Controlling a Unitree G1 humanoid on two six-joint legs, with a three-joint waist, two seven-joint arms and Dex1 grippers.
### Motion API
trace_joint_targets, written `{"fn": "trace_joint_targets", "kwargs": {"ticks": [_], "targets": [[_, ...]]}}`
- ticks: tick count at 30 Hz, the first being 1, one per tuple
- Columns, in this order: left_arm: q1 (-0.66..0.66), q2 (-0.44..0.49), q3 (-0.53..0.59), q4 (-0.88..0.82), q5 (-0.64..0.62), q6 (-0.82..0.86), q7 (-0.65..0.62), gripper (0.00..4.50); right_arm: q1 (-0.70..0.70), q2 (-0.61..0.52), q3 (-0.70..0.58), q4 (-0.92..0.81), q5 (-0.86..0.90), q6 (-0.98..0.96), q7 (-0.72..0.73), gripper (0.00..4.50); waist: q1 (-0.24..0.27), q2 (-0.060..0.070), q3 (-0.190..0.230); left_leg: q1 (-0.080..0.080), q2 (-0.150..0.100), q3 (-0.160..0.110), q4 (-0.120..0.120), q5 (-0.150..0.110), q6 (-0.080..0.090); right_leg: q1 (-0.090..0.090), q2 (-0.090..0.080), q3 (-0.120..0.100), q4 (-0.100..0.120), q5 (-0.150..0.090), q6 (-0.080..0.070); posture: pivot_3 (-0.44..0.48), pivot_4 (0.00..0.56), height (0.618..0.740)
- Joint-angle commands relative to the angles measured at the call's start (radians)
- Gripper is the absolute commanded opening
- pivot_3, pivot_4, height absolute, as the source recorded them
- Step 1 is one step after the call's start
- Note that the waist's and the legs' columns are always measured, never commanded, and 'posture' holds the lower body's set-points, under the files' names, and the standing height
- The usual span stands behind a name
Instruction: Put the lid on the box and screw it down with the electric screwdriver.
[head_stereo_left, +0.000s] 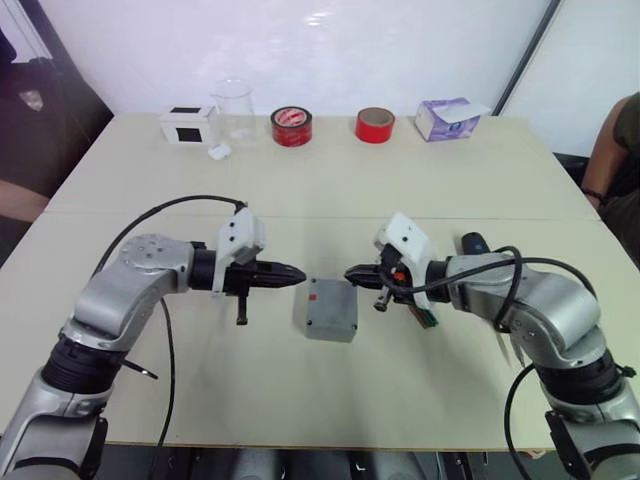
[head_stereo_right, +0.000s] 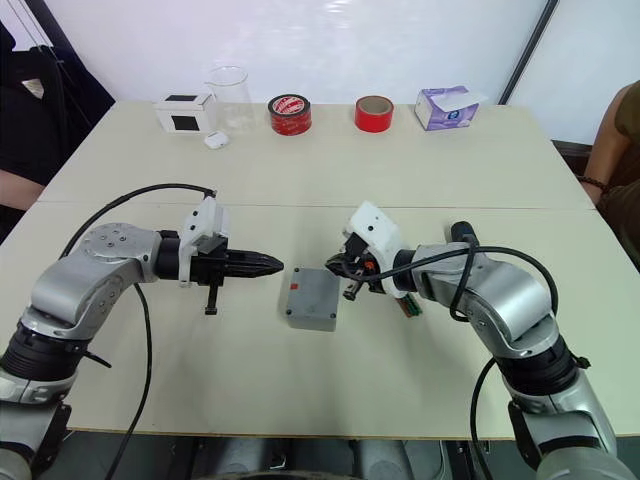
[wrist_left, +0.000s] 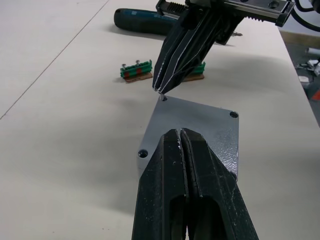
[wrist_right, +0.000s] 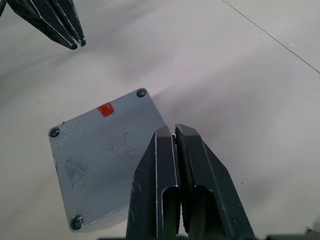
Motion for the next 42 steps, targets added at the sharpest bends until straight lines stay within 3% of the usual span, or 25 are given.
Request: {"fn": "trace_joint_targets", "kwargs": {"ticks": [1, 39, 40, 41, 42], "targets": [[-0.004, -0.005, 0.022, -0.031, -0.014, -0.006, 0.004, 0.00, 0.009, -0.013, -0.019, -0.027, -0.002, -0.010, 0.003, 0.03, 0.000, 0.000, 0.000, 0.000, 0.000, 0.000, 0.000, 0.000, 0.000, 0.000, 0.000, 0.000, 0.000, 0.000, 0.000, 0.000, 0.150, 0.740], [0.011, -0.005, 0.017, -0.072, -0.033, 0.023, 0.021, 0.00, 0.070, -0.014, 0.037, 0.021, -0.068, -0.063, 0.019, 0.03, 0.000, 0.000, 0.000, 0.001, 0.000, 0.000, 0.000, 0.000, 0.000, 0.000, 0.000, 0.000, 0.000, 0.000, 0.000, 0.000, 0.150, 0.740], [0.011, -0.004, 0.017, -0.073, -0.032, 0.023, 0.021, 0.00, 0.070, -0.014, 0.035, 0.022, -0.067, -0.063, 0.020, 0.55, 0.000, 0.000, 0.000, 0.001, 0.000, 0.000, 0.000, 0.000, 0.000, 0.000, 0.000, 0.000, 0.000, 0.000, 0.000, 0.000, 0.150, 0.740], [0.012, -0.004, 0.017, -0.074, -0.031, 0.022, 0.021, 0.00, 0.068, -0.011, 0.026, 0.022, -0.057, -0.055, 0.023, 0.61, 0.000, 0.000, 0.000, 0.001, 0.000, 0.000, 0.000, 0.000, 0.000, 0.000, 0.000, 0.000, 0.000, 0.000, 0.000, 0.000, 0.150, 0.740], [0.013, -0.003, 0.017, -0.074, -0.030, 0.022, 0.020, 0.00, 0.066, -0.010, 0.018, 0.021, -0.047, -0.047, 0.025, 1.11, 0.000, 0.000, 0.000, 0.001, 0.000, 0.000, 0.000, 0.000, 0.000, 0.000, 0.000, 0.000, 0.000, 0.000, 0.000, 0.000, 0.150, 0.740]]}}
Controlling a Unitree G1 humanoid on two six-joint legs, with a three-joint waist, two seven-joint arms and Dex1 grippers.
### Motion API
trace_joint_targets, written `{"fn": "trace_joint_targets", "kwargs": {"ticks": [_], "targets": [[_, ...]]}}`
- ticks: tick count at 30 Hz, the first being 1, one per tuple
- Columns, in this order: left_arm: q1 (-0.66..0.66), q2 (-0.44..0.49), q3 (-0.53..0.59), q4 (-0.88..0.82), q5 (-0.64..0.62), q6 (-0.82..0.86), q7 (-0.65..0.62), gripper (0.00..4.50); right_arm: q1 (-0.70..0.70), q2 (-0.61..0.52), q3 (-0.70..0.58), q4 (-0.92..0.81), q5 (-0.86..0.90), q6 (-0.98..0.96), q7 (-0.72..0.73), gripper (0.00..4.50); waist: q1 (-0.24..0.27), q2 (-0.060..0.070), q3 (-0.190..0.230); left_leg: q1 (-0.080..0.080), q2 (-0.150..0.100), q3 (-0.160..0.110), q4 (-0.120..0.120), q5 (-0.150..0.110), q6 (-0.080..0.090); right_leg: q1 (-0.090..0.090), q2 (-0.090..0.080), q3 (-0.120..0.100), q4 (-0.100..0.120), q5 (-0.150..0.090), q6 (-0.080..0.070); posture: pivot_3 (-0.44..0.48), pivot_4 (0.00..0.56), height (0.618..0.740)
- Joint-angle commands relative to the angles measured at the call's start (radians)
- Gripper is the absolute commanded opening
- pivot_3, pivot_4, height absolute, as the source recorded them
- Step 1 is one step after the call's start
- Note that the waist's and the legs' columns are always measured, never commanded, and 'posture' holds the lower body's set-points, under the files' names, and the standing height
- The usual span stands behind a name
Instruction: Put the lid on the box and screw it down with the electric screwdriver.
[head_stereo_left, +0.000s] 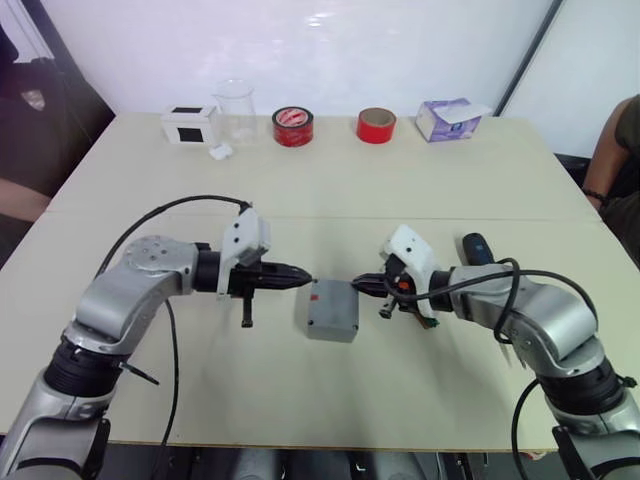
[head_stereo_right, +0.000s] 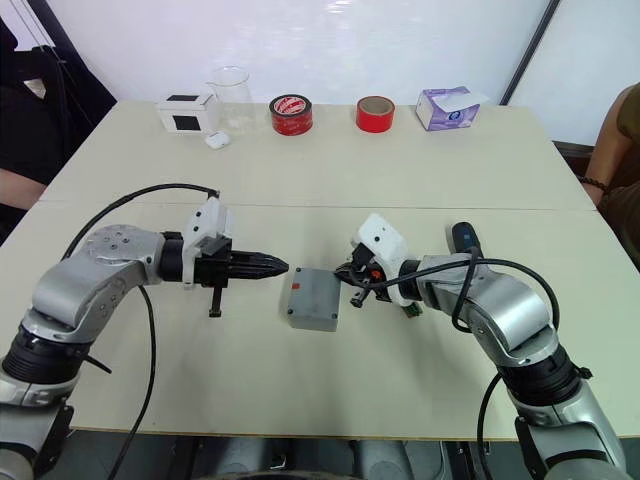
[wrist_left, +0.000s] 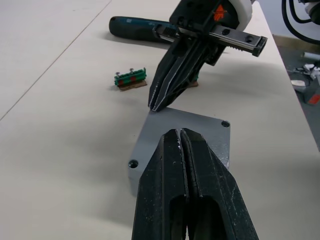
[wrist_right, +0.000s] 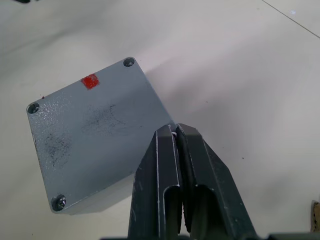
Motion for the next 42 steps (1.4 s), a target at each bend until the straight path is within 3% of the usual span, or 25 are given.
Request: {"fn": "trace_joint_targets", "kwargs": {"ticks": [1, 5, 9, 12, 15, 18, 21, 30, 35, 42], "targets": [[-0.005, 0.008, 0.018, -0.029, -0.008, -0.005, -0.002, 0.00, 0.002, 0.003, -0.023, -0.015, 0.021, 0.017, 0.012, 1.45, 0.000, 0.000, 0.000, 0.000, 0.000, 0.000, 0.000, 0.000, 0.000, 0.000, 0.000, 0.000, 0.000, 0.000, 0.000, 0.000, 0.150, 0.740], [-0.004, 0.009, 0.017, -0.029, -0.008, -0.007, -0.005, 0.00, -0.013, -0.013, -0.059, -0.037, 0.045, 0.047, 0.014, 3.08, 0.001, 0.000, 0.000, 0.000, 0.000, 0.000, 0.000, 0.000, 0.000, 0.000, 0.000, 0.000, 0.000, 0.000, 0.000, 0.000, 0.150, 0.740], [-0.006, 0.004, 0.010, -0.031, -0.011, -0.013, -0.014, 0.00, -0.039, -0.066, -0.159, -0.083, 0.080, 0.108, 0.012, 4.39, 0.001, 0.000, 0.000, 0.000, 0.000, 0.000, 0.000, 0.000, 0.000, 0.000, 0.000, 0.000, 0.000, 0.000, 0.000, 0.000, 0.150, 0.740], [-0.021, -0.006, 0.000, -0.035, -0.022, -0.017, -0.033, 0.00, -0.056, -0.162, -0.268, -0.099, 0.108, 0.184, 0.020, 4.46, 0.002, 0.000, 0.000, 0.000, 0.000, 0.000, 0.000, 0.000, 0.000, 0.000, -0.001, 0.000, 0.000, 0.000, 0.000, 0.000, 0.150, 0.740], [-0.045, -0.024, 0.000, -0.027, -0.041, -0.015, -0.054, 0.00, -0.103, -0.328, -0.289, -0.029, 0.111, 0.310, 0.051, 4.46, 0.003, 0.000, 0.000, 0.000, 0.000, 0.000, 0.000, 0.000, 0.000, 0.000, -0.001, 0.000, 0.000, 0.000, 0.000, 0.000, 0.150, 0.740], [-0.075, -0.046, 0.002, -0.008, -0.063, -0.010, -0.074, 0.00, -0.185, -0.491, -0.212, 0.100, 0.093, 0.390, 0.104, 4.46, 0.001, 0.000, 0.000, 0.000, 0.000, 0.001, 0.000, 0.000, 0.000, 0.001, -0.001, 0.000, -0.001, -0.002, -0.003, 0.000, 0.150, 0.740], [-0.103, -0.062, -0.016, 0.023, -0.048, -0.029, -0.090, 0.00, -0.272, -0.552, -0.094, 0.234, 0.062, 0.422, 0.136, 4.46, -0.004, 0.000, 0.000, 0.001, 0.000, 0.001, 0.000, 0.000, 0.000, 0.001, 0.000, 0.001, -0.001, -0.002, -0.004, 0.000, 0.150, 0.740], [-0.112, -0.088, -0.041, 0.051, -0.019, -0.067, -0.100, 0.00, -0.569, -0.440, 0.252, 0.708, -0.010, 0.522, 0.123, 4.46, -0.003, 0.000, 0.001, 0.001, 0.000, 0.003, -0.001, 0.000, 0.000, -0.001, 0.001, 0.003, -0.001, -0.002, -0.003, 0.000, 0.150, 0.740], [-0.091, -0.078, -0.030, 0.023, -0.020, -0.063, -0.087, 0.00, -0.608, -0.379, 0.370, 0.853, -0.087, 0.522, 0.112, 4.46, 0.001, 0.000, 0.001, -0.001, 0.000, 0.003, -0.001, 0.000, 0.000, -0.002, 0.000, 0.002, -0.001, 0.000, -0.001, 0.000, 0.150, 0.740], [-0.059, -0.065, -0.012, -0.012, -0.031, -0.047, -0.050, 0.00, -0.607, -0.321, 0.416, 0.949, -0.125, 0.515, 0.150, 4.46, 0.001, 0.001, 0.001, -0.012, 0.000, 0.003, 0.000, 0.000, 0.000, -0.013, 0.000, 0.002, 0.001, 0.001, 0.000, 0.000, 0.150, 0.740]]}}
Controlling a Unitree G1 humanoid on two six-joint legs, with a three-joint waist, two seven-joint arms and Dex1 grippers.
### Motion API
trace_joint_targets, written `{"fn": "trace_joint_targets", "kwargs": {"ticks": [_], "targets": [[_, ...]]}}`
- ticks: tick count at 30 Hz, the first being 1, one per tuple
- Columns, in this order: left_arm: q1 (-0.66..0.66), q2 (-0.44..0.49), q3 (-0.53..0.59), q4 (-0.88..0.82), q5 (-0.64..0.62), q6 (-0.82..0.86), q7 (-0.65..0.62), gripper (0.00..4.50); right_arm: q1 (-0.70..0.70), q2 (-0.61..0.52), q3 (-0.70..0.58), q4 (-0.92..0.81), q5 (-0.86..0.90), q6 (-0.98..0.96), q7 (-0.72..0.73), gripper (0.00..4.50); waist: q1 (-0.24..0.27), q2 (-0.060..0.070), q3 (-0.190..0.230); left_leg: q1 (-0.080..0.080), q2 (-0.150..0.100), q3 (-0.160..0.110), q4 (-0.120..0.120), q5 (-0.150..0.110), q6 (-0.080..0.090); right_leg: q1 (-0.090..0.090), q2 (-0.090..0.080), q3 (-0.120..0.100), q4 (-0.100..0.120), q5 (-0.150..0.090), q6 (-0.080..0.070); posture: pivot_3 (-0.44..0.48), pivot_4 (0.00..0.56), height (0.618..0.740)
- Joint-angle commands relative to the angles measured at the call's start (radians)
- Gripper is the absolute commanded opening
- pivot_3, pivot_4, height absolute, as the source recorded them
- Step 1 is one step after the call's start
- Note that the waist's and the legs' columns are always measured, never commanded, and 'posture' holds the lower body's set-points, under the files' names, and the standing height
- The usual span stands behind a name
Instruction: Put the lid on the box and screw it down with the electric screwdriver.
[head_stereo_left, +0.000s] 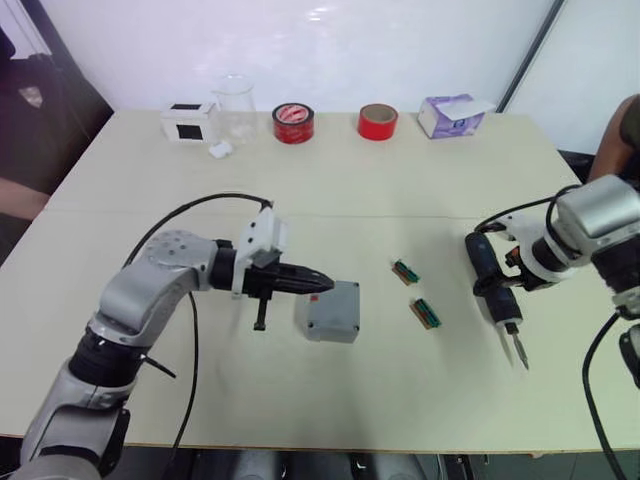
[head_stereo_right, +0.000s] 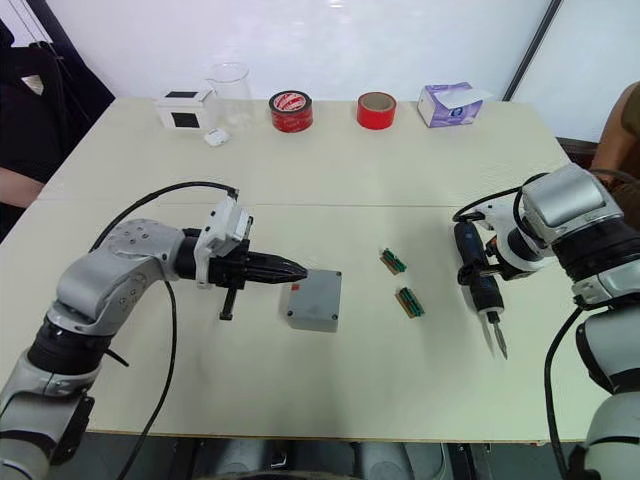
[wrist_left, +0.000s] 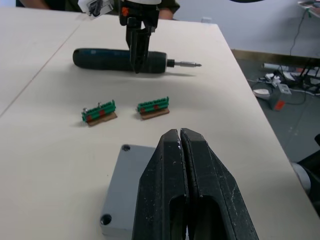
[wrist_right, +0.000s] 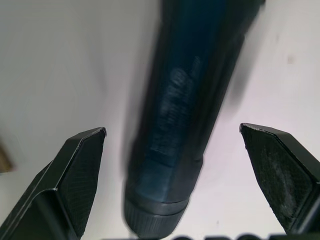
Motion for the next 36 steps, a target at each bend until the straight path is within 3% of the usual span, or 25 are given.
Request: {"fn": "trace_joint_targets", "kwargs": {"ticks": [1, 3, 6, 11, 12, 18, 22, 24, 28, 31, 34, 36], "targets": [[0.005, 0.011, 0.035, -0.050, -0.012, 0.003, 0.020, 0.00, -0.019, 0.014, 0.007, 0.034, -0.026, -0.002, 0.022, 4.46, 0.000, 0.000, 0.000, 0.000, 0.000, 0.000, 0.000, 0.000, 0.000, 0.000, 0.000, 0.000, 0.000, 0.000, 0.000, 0.000, 0.150, 0.740], [0.010, 0.015, 0.038, -0.055, -0.015, 0.005, 0.025, 0.00, -0.016, 0.027, 0.013, 0.050, -0.038, -0.011, 0.029, 4.46, 0.000, 0.000, 0.000, 0.000, 0.000, 0.000, 0.000, 0.000, 0.000, 0.000, 0.000, 0.000, 0.000, 0.000, 0.000, 0.000, 0.150, 0.740], [0.013, 0.020, 0.041, -0.061, -0.017, 0.008, 0.034, 0.00, -0.014, 0.045, 0.015, 0.068, -0.057, -0.015, 0.035, 3.91, -0.001, 0.000, 0.000, 0.000, 0.000, 0.000, 0.000, 0.000, 0.000, 0.001, 0.001, 0.000, 0.000, 0.000, 0.000, 0.000, 0.150, 0.740], [0.022, 0.024, 0.046, -0.063, -0.017, 0.009, 0.045, 0.00, -0.016, 0.070, -0.007, 0.082, -0.077, -0.021, 0.040, 1.99, -0.002, -0.002, -0.001, 0.001, 0.000, 0.000, 0.000, 0.000, 0.000, 0.002, 0.001, -0.001, 0.000, 0.000, 0.000, 0.000, 0.150, 0.740], [0.022, 0.025, 0.047, -0.063, -0.017, 0.010, 0.045, 0.00, -0.021, 0.075, -0.018, 0.086, -0.082, -0.017, 0.037, 1.80, -0.002, -0.002, -0.001, 0.002, 0.000, 0.000, 0.000, 0.000, 0.000, 0.002, 0.001, -0.001, 0.000, 0.000, 0.000, 0.000, 0.150, 0.740], [0.027, 0.022, 0.049, -0.040, -0.014, 0.011, 0.042, 0.00, -0.119, 0.101, -0.186, 0.104, -0.127, -0.020, -0.040, 1.80, -0.007, 0.000, 0.000, 0.002, 0.000, 0.000, 0.001, 0.000, -0.001, 0.002, 0.001, 0.000, 0.000, 0.001, -0.001, 0.000, 0.150, 0.740], [0.027, 0.021, 0.027, -0.005, 0.018, -0.014, 0.027, 0.00, -0.162, 0.098, -0.350, -0.065, -0.083, -0.009, -0.058, 1.80, -0.002, 0.006, 0.003, 0.000, 0.000, 0.001, 0.000, 0.001, -0.001, -0.002, 0.001, 0.000, 0.003, 0.001, -0.001, 0.000, 0.150, 0.740], [0.021, 0.018, 0.016, 0.015, 0.030, -0.022, 0.017, 0.00, -0.125, 0.115, -0.476, -0.264, -0.032, -0.063, -0.047, 1.80, 0.000, 0.006, 0.003, 0.000, 0.001, 0.000, -0.001, 0.001, -0.001, -0.002, 0.002, -0.001, 0.003, 0.001, -0.001, 0.000, 0.150, 0.740], [0.010, -0.003, -0.010, 0.048, 0.048, -0.038, 0.004, 0.00, -0.030, 0.262, -0.752, -0.540, 0.016, -0.203, -0.122, 1.80, -0.001, 0.006, 0.003, -0.001, 0.001, -0.001, -0.002, 0.001, -0.001, -0.002, 0.002, -0.002, 0.002, 0.001, -0.001, 0.000, 0.150, 0.740], [0.002, -0.046, -0.032, 0.086, 0.054, -0.036, 0.008, 0.00, 0.117, 0.469, -0.910, -0.808, 0.053, -0.365, -0.225, 1.80, 0.004, 0.004, 0.002, -0.001, 0.001, -0.002, 0.000, 0.001, -0.001, 0.000, 0.001, -0.003, 0.002, 0.001, -0.001, 0.000, 0.150, 0.740], [0.002, -0.063, -0.045, 0.107, 0.069, -0.046, 0.004, 0.00, 0.213, 0.554, -0.927, -0.938, 0.073, -0.500, -0.244, 1.80, 0.010, 0.005, 0.002, -0.001, -0.001, -0.002, 0.001, 0.002, -0.003, 0.001, -0.001, -0.003, 0.003, 0.002, 0.001, 0.000, 0.150, 0.740], [0.000, -0.089, -0.065, 0.137, 0.098, -0.070, 0.013, 0.00, 0.341, 0.554, -0.811, -1.042, 0.027, -0.622, -0.229, 1.80, 0.014, 0.004, 0.002, -0.001, -0.002, -0.002, 0.001, 0.002, -0.004, 0.001, -0.002, -0.002, 0.002, 0.003, 0.003, 0.000, 0.150, 0.740]]}}
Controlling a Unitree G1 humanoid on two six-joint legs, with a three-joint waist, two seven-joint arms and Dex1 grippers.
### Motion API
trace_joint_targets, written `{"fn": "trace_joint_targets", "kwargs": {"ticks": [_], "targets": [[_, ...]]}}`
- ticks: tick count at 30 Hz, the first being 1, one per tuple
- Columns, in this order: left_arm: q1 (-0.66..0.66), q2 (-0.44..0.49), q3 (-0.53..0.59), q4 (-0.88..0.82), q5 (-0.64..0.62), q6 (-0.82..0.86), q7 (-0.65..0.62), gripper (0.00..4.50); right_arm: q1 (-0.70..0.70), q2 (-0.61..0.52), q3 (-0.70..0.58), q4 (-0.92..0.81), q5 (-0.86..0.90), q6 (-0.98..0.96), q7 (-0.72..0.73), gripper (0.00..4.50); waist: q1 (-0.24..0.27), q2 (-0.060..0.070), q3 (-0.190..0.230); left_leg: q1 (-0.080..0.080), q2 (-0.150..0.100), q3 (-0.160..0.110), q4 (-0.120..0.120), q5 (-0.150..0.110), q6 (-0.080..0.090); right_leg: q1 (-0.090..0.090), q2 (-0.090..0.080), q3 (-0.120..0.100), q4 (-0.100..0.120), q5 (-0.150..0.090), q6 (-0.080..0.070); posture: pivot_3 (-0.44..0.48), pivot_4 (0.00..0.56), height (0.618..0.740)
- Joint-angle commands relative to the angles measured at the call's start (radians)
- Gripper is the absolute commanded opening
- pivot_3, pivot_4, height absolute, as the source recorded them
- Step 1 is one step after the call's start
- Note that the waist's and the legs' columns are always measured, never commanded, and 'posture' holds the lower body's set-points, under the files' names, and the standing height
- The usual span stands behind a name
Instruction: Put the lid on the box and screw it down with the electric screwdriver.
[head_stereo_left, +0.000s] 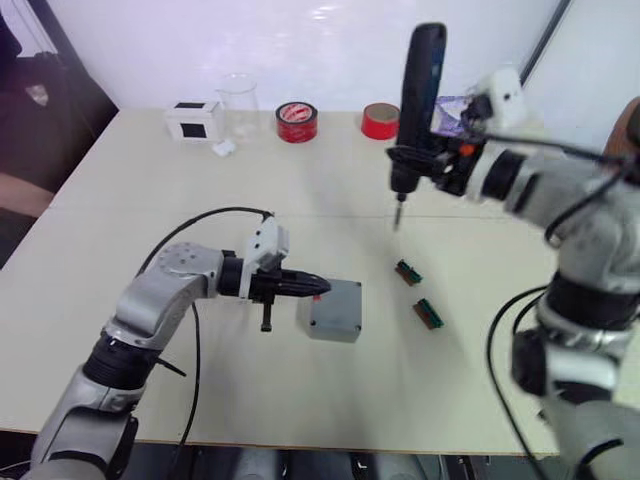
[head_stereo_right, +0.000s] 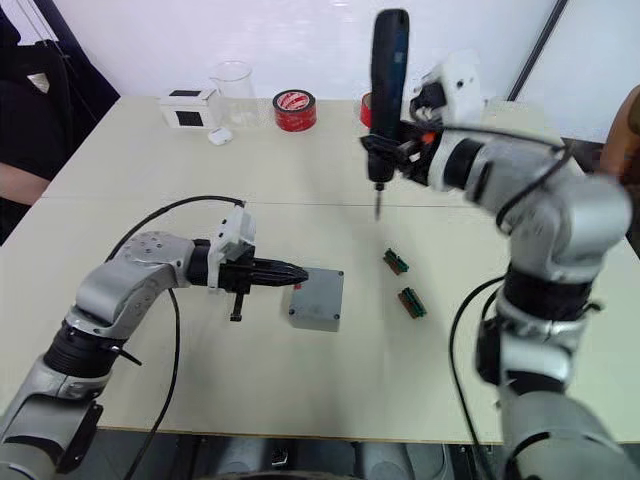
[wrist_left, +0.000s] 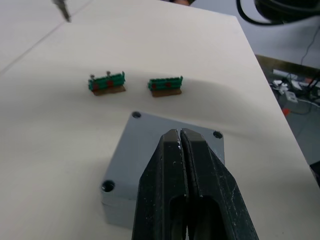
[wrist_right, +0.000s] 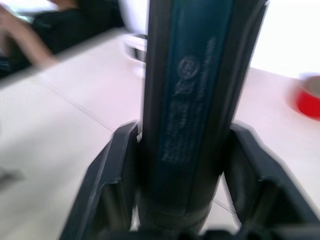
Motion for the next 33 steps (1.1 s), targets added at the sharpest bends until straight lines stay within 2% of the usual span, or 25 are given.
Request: {"fn": "trace_joint_targets", "kwargs": {"ticks": [1, 7, 10, 23, 33], "targets": [[-0.019, -0.029, -0.023, 0.024, 0.039, -0.055, 0.002, 0.00, 0.131, -0.005, 0.085, -0.192, -0.050, -0.243, 0.011, 1.80, 0.004, 0.000, 0.000, 0.000, 0.000, 0.000, 0.000, 0.000, 0.000, 0.001, 0.000, 0.000, -0.001, 0.000, 0.000, 0.000, 0.150, 0.740], [-0.014, -0.055, -0.052, 0.087, 0.122, -0.126, 0.018, 0.00, 0.311, 0.066, 0.143, -0.253, -0.036, -0.409, 0.001, 1.80, -0.010, -0.001, -0.001, 0.002, 0.000, 0.001, 0.000, 0.000, -0.001, 0.002, 0.002, 0.000, 0.000, 0.000, 0.000, 0.000, 0.150, 0.740], [-0.012, -0.076, -0.053, 0.112, 0.133, -0.128, 0.033, 0.00, 0.363, 0.073, 0.155, -0.274, -0.025, -0.432, -0.008, 1.80, -0.011, -0.001, -0.001, 0.002, 0.000, 0.000, 0.000, 0.001, -0.001, 0.002, 0.002, 0.000, 0.000, 0.000, 0.000, 0.000, 0.150, 0.740], [0.014, -0.074, -0.078, 0.139, 0.192, -0.165, 0.028, 0.00, 0.405, 0.019, 0.115, -0.346, 0.153, -0.349, -0.046, 1.80, -0.011, -0.001, -0.001, 0.005, 0.001, -0.002, 0.000, 0.001, -0.001, 0.004, 0.002, 0.000, 0.001, 0.000, 0.000, 0.000, 0.150, 0.740], [0.023, -0.066, -0.079, 0.129, 0.198, -0.170, 0.023, 0.00, 0.455, 0.006, 0.164, -0.280, 0.092, -0.443, -0.039, 1.80, -0.011, -0.001, -0.001, 0.010, 0.001, -0.002, 0.000, 0.001, -0.001, 0.010, 0.003, 0.000, 0.000, 0.000, 0.000, 0.000, 0.150, 0.740]]}}
